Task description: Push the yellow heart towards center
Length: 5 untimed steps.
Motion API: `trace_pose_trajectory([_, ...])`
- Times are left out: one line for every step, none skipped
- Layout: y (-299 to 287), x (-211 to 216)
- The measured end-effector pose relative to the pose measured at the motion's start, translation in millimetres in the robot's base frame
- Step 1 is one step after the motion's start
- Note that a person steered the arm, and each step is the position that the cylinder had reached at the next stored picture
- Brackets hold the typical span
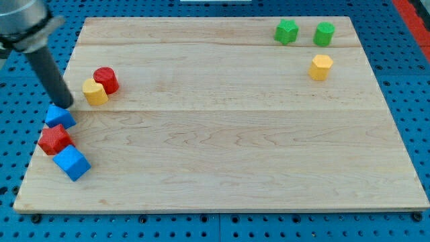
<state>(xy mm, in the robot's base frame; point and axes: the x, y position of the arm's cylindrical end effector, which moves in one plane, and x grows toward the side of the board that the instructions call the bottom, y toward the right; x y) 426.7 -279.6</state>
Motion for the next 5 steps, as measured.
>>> trace_pose_trajectory([36.4,-8.2])
trace_pose_trajectory([127.3,-8.3])
trace_pose_trajectory([160.9,-10.6])
trace_pose_trajectory([86.1,-1.7])
trace_pose_trajectory([62.6,-6.8])
